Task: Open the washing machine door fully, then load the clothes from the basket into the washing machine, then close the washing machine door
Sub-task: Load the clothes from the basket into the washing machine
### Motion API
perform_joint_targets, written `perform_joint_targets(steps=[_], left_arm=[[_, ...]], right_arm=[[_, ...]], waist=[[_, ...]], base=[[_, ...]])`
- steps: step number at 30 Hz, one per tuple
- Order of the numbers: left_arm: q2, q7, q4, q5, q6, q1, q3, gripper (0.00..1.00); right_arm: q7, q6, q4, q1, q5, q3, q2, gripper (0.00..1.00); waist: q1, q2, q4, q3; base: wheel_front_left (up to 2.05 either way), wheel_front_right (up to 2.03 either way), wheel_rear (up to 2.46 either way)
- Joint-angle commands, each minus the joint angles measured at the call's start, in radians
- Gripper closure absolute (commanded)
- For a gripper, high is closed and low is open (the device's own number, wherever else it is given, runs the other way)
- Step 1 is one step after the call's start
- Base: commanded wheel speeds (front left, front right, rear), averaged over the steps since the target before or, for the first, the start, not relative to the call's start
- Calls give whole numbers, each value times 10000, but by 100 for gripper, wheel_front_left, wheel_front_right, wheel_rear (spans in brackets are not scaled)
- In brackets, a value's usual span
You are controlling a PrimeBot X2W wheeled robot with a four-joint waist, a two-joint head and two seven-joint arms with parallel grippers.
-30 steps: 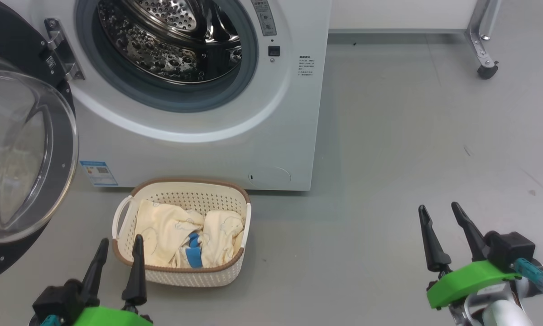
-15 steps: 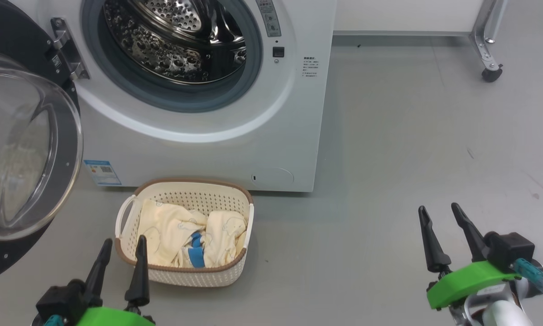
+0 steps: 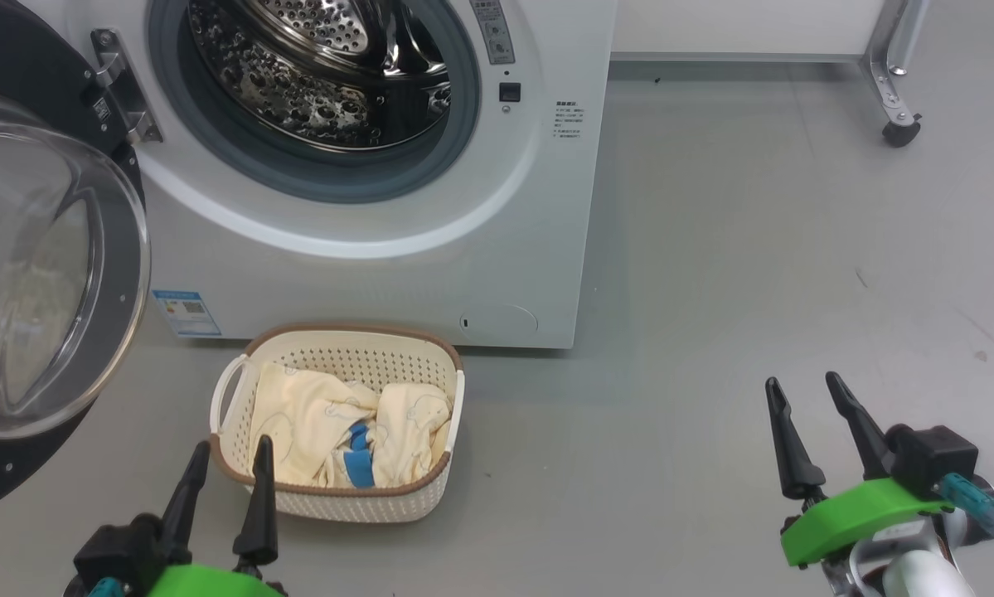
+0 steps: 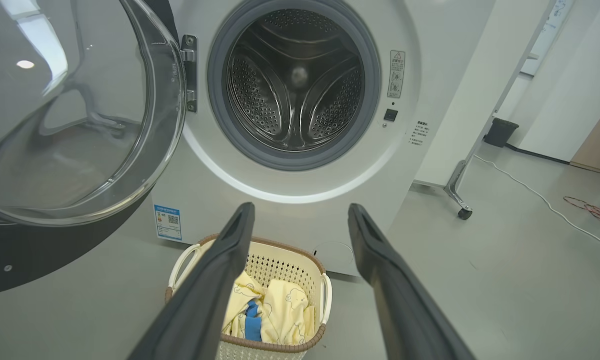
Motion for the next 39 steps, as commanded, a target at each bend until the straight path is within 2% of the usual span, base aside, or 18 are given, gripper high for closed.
perform_joint_targets(steps=[1,4,8,12,20,27,39], left_arm=[[94,-141,-246,-8,-65,-397,313,0],[126,-141,-159,-231,-65,-410,196,0],[109,-141,-15,-1046,-65,-403,10,0],[242,-141,108,-1188,-65,-477,1,0],[254,-141,152,-955,-24,-552,226,0],[23,-141,9,-501,-1,-524,616,0],[-51,-141,164,-272,-51,-517,506,0]], right_arm=[[-95,0,-280,-415,-63,209,-13,0],[-95,0,-277,-415,-72,208,-13,0],[-95,0,-221,-401,-97,233,-13,0],[-95,0,-186,-398,-105,244,-12,0],[-95,0,-145,-404,-82,262,-12,0],[-95,0,-83,-416,-57,359,-12,0],[-95,0,31,-489,-151,336,-12,0]], waist=[[0,0,-5,6],[0,0,-15,22],[0,0,-17,38],[0,0,-6,72],[0,0,35,97],[0,0,52,119],[0,0,59,67]], base=[[0,0,0],[0,0,0],[26,-26,0],[84,-84,0],[174,-174,0],[155,-155,0],[35,-35,0]])
